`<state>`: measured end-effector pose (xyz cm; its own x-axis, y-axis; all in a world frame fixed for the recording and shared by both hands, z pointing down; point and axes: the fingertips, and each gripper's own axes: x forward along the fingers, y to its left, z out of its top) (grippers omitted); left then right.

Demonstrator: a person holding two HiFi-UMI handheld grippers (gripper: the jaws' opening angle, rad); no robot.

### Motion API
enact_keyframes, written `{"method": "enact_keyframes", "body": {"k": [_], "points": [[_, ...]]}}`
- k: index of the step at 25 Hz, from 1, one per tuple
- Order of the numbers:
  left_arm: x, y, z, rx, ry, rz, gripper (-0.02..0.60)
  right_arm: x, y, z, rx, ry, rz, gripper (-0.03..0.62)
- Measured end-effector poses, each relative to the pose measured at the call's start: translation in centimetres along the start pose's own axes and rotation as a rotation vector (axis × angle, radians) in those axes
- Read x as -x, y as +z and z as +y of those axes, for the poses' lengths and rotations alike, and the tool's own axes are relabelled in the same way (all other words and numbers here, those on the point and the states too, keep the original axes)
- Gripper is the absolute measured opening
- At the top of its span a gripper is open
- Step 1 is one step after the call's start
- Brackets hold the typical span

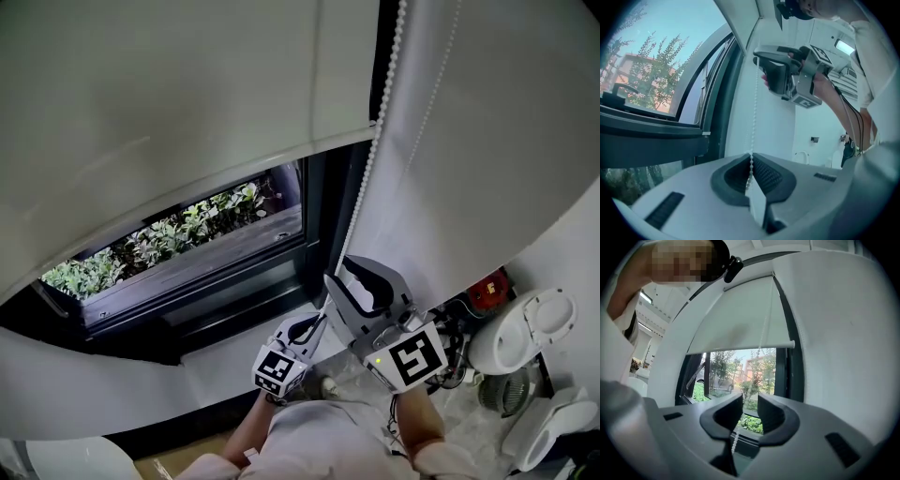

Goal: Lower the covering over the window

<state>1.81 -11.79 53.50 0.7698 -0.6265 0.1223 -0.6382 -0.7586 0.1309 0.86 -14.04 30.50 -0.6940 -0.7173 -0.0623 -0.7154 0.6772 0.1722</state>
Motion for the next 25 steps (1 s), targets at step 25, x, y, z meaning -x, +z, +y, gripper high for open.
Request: {"method": "enact_keyframes", "body": {"k": [25], "points": [[0.5, -5.8, -0.4, 0.081, -0.004, 0.102, 0.016, 0.6, -5.3, 1.9, -0.227, 0.027, -0.034, -0.003]]}}
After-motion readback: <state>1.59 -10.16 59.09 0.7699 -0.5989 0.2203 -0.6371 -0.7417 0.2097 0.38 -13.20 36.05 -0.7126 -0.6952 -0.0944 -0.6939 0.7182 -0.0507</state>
